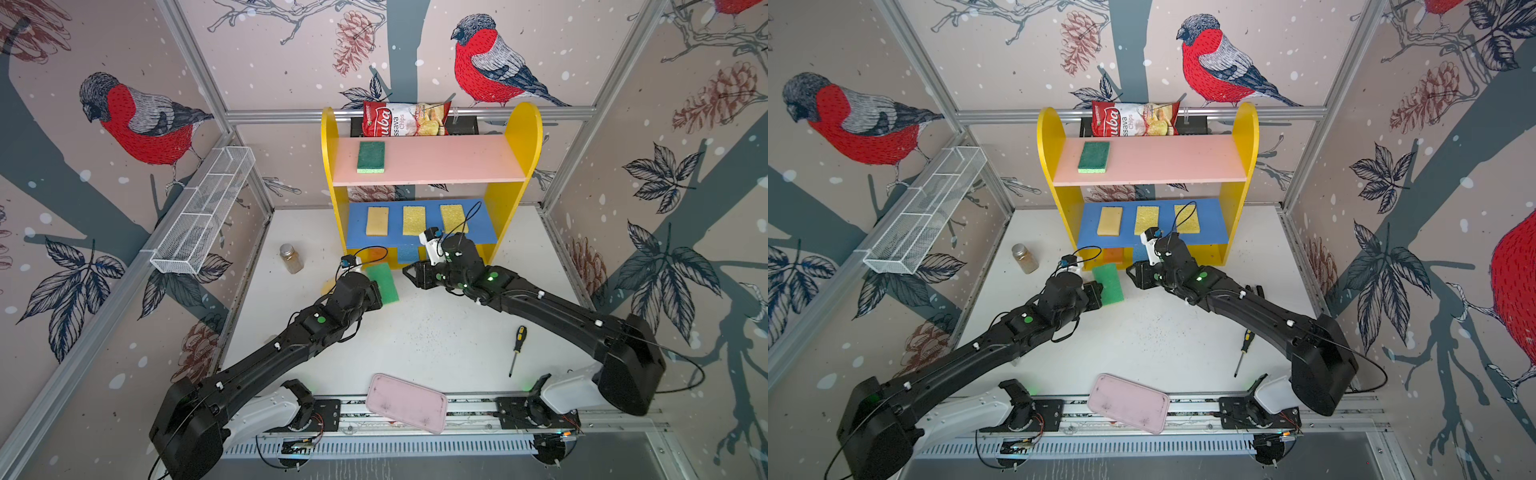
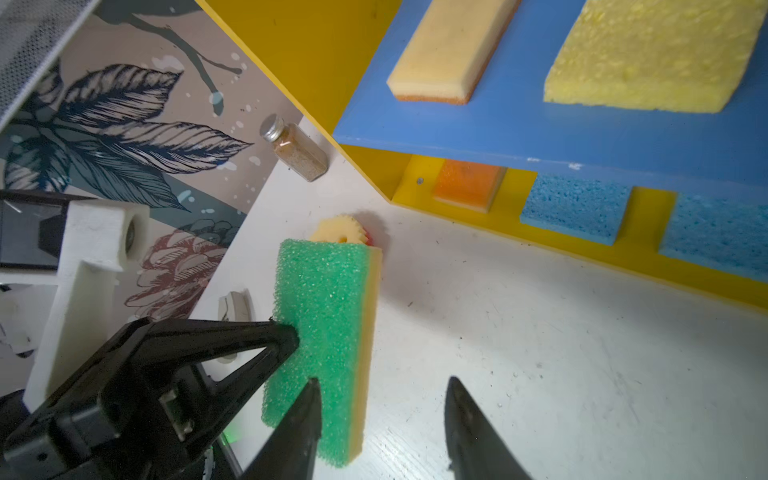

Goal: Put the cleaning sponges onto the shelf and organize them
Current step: 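Lift the foam sponge toward the shelf with the left gripper while the right meets it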

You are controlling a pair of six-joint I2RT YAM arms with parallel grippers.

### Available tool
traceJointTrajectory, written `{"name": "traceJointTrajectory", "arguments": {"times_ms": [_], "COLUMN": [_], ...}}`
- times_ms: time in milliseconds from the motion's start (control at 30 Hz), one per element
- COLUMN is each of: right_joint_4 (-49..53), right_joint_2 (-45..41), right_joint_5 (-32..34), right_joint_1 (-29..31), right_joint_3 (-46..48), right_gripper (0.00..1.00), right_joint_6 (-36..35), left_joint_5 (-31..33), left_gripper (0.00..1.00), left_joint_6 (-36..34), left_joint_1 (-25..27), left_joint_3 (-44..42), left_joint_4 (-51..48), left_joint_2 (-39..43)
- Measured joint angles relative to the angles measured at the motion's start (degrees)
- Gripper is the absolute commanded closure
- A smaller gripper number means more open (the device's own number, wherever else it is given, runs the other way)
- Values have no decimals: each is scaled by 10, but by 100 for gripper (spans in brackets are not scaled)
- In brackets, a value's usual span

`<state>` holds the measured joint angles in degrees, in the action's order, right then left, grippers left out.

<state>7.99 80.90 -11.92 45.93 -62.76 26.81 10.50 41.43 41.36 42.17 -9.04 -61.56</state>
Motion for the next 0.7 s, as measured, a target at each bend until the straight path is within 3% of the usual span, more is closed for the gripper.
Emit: {"name": "traceJointTrajectory", "arguments": {"times_ms": [333,700], "right_joint_4": [-25,-25], "right_joint_2": [-135,-100], "right_joint_5": [-38,-14], "right_joint_1": [20,30], "right_joint_3": [25,19], "right_gripper": [26,26], "right_joint_6": [18,17], "left_joint_5": [-45,-64], "left_gripper": [100,100], "left_joint_6": [-59,-65], "left_joint_1": [9,17], "left_joint_3": [108,141], "left_joint_4": [11,10], "left_joint_2": [-45,-40]}}
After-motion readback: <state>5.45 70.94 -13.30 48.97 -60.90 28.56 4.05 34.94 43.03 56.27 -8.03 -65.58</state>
